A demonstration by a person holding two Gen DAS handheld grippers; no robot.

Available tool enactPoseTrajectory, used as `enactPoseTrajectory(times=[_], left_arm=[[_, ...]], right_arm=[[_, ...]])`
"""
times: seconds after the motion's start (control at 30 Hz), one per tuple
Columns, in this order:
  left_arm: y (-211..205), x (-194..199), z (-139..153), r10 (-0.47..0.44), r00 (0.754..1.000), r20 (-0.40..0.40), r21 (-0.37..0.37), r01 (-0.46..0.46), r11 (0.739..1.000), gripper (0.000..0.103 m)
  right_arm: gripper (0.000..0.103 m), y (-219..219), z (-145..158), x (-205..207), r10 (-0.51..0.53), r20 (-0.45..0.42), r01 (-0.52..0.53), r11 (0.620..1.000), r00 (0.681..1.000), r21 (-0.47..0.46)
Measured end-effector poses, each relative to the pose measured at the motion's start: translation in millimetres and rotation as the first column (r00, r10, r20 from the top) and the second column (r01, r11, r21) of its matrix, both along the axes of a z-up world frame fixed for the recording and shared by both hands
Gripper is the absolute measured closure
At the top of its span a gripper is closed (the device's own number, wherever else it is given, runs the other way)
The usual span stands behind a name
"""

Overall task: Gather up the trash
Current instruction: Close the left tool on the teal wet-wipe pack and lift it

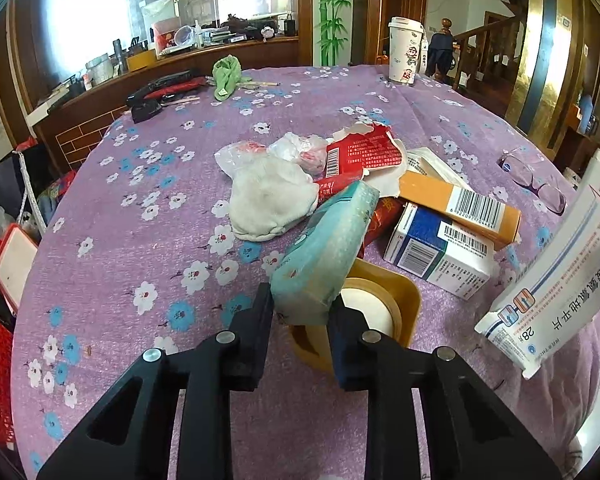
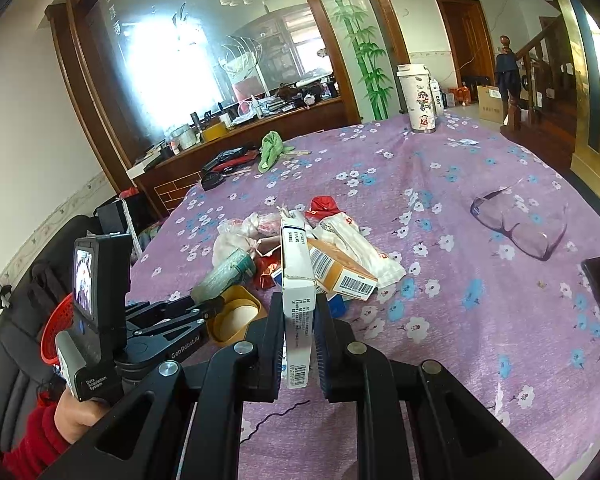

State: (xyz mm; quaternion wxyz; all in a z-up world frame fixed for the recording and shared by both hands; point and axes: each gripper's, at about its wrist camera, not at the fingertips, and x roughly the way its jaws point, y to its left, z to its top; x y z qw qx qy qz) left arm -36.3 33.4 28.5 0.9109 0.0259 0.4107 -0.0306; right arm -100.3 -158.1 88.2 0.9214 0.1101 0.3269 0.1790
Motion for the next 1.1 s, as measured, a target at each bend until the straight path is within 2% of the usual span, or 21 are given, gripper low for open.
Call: enactPoseTrajectory(times=[0.2,0.33,0.47,0.5,0.57,0.63,0.7,0.8,0.9,1.1], left_arm=[[0.1,-6.2,-0.3,-0.006,1.0,0.001,0.012,0.006,1.0,0.08],[5.4,-6.5,-4.0,-0.001,1.0,-0.03,0.0,0.001,1.0,0.08],[11.1,-3.4,-5.5,-0.001,0.999,-0.052,-0.02,0.0,1.0,0.076],[10.8,-2.5,-5.2,0.005,0.999,-0.052,-0.013,-0.005,1.0,0.07],[9.7,0.2,-6.1,0.008,0.999,-0.054,-0.006,-0.008,1.0,0.066],[9.4,2.2,-7.3,0.015,0.998,-0.056,-0.007,-0.015,1.0,0.069],[9.8,2.9,-7.9,0.013,0.998,-0.061,-0.016,-0.014,1.0,0.081],[12.8,2.4,-6.5,0.016,0.998,-0.057,-0.033,-0.018,0.999,0.086],[17.0,-0.8,-2.2,0.022,0.999,-0.038,-0.036,-0.023,0.999,0.091],[29.2,-6.8,2.1,0.037,0.999,-0.024,-0.043,-0.038,0.998,0.091]], right_arm=[[0.089,2.8,-0.6,-0.8,0.003,0.0,-0.003,1.0,1.0,-0.005],[0.089,3.8,-1.2,-1.2,0.006,-0.005,-0.006,1.0,1.0,0.0],[0.089,5.2,-2.2,-1.4,0.012,-0.006,-0.012,1.0,1.0,0.0],[0.089,4.9,-2.7,-1.4,0.013,-0.006,-0.013,1.0,1.0,0.001],[0.089,4.5,-2.9,-0.7,0.013,-0.009,-0.013,1.0,1.0,0.003],[0.089,2.6,-3.3,-0.8,0.011,-0.011,-0.011,1.0,1.0,0.006],[0.089,1.3,-2.7,-1.6,0.008,-0.011,-0.008,1.0,1.0,0.009],[0.088,-0.9,-1.3,-1.2,0.006,-0.008,-0.006,1.0,1.0,0.012],[0.089,-0.9,0.0,-1.1,0.008,-0.002,-0.008,1.0,1.0,0.013],[0.089,9.0,2.8,-1.7,0.029,0.005,-0.029,1.0,1.0,0.002]])
